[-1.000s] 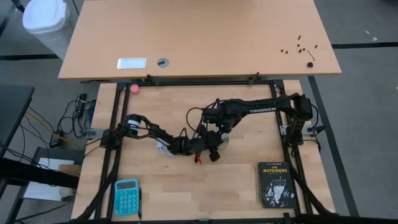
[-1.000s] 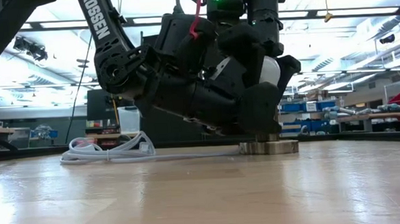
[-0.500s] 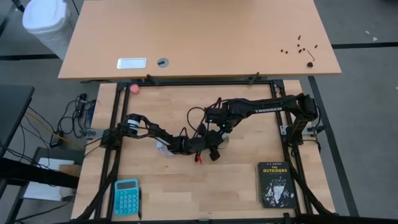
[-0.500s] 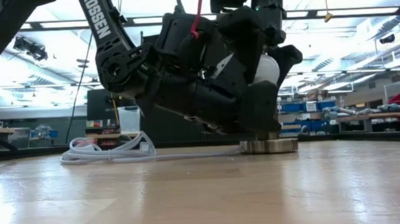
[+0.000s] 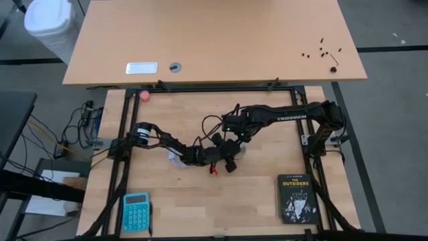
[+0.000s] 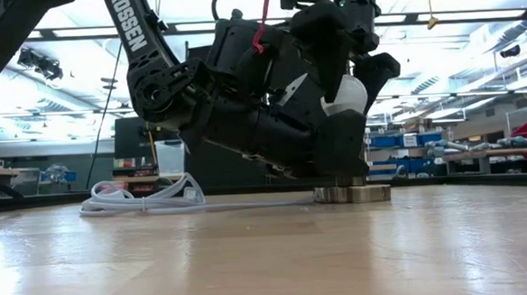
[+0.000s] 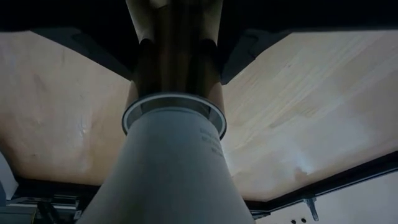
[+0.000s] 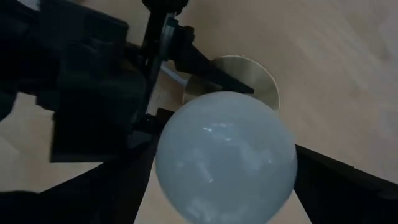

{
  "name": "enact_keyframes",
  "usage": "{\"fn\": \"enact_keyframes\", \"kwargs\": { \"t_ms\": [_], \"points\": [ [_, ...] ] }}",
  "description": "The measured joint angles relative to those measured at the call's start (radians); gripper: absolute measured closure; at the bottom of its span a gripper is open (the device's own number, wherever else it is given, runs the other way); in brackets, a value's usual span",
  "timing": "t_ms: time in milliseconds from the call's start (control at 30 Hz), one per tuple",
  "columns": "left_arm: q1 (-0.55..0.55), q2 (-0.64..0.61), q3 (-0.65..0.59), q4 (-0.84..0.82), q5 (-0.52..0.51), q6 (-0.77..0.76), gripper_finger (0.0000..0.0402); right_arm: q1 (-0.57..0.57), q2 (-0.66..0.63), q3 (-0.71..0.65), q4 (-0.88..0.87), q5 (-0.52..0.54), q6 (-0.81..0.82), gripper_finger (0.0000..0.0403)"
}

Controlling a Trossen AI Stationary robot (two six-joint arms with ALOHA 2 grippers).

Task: Screw lightbulb
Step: Insert the white lightbulb into the silver lamp

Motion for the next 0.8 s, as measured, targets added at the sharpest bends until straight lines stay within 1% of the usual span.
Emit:
{"fn": "enact_keyframes", "kwargs": {
  "t_ms": [200, 433, 667, 800],
  "points": [
    [0.000, 0.000, 0.000, -0.002, 0.000, 0.000, 0.0218, 0.000, -0.002, 0.040, -0.040, 0.004, -0.050, 0.0034],
    [0.000, 0.000, 0.000, -0.003, 0.000, 0.000, 0.0218, -0.010, -0.002, 0.086, -0.112, 0.028, -0.064, 0.0034],
    [0.001, 0.000, 0.000, -0.006, 0.000, -0.001, 0.0218, -0.013, -0.002, 0.136, -0.126, 0.029, -0.071, 0.0034],
    [0.001, 0.000, 0.000, -0.007, 0.000, -0.001, 0.0218, -0.014, -0.002, 0.170, -0.182, 0.036, -0.071, 0.0034]
  ]
}}
